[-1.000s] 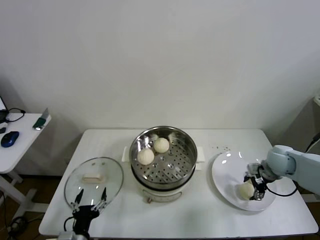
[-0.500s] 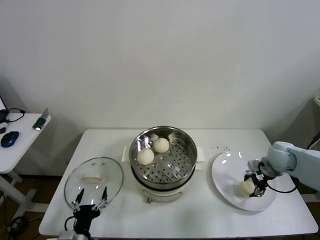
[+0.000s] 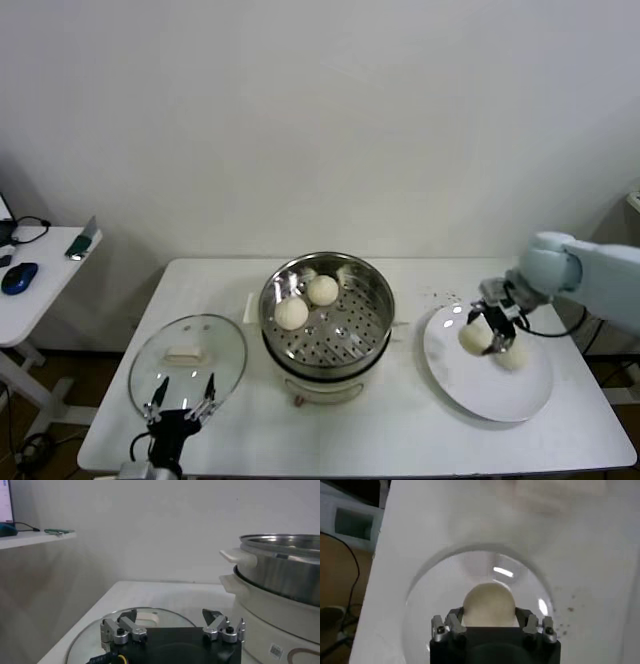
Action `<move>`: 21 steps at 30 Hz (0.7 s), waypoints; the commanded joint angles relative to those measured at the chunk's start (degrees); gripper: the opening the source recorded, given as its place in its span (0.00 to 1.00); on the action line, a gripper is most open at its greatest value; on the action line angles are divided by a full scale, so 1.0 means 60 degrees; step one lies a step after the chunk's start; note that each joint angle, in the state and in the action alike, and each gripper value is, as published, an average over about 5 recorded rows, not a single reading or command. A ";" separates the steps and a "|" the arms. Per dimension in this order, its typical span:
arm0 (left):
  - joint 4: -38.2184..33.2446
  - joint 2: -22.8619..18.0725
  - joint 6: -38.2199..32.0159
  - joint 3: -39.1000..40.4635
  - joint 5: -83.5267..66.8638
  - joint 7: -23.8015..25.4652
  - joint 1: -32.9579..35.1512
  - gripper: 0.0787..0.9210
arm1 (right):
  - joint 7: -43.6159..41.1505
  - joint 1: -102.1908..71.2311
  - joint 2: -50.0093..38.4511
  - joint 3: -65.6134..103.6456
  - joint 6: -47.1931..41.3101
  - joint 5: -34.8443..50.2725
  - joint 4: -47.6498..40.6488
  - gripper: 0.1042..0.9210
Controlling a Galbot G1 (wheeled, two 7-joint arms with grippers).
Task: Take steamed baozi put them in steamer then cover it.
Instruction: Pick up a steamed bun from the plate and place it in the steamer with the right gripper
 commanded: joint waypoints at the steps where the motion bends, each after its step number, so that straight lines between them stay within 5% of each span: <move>1: -0.0019 -0.0016 0.0013 0.0024 0.0018 0.0001 -0.0015 0.88 | -0.0675 0.3735 0.1765 -0.0929 0.1628 0.0219 0.0326 0.72; 14: -0.0127 -0.0010 0.0020 -0.0062 0.0024 -0.0010 0.0064 0.88 | -0.0537 0.3604 0.3510 0.1157 0.3195 -0.0797 0.3184 0.72; 21: -0.0198 -0.0073 0.0022 -0.0045 0.0067 -0.0018 0.0115 0.88 | -0.0212 0.2033 0.4366 0.1469 0.3136 -0.2067 0.3548 0.72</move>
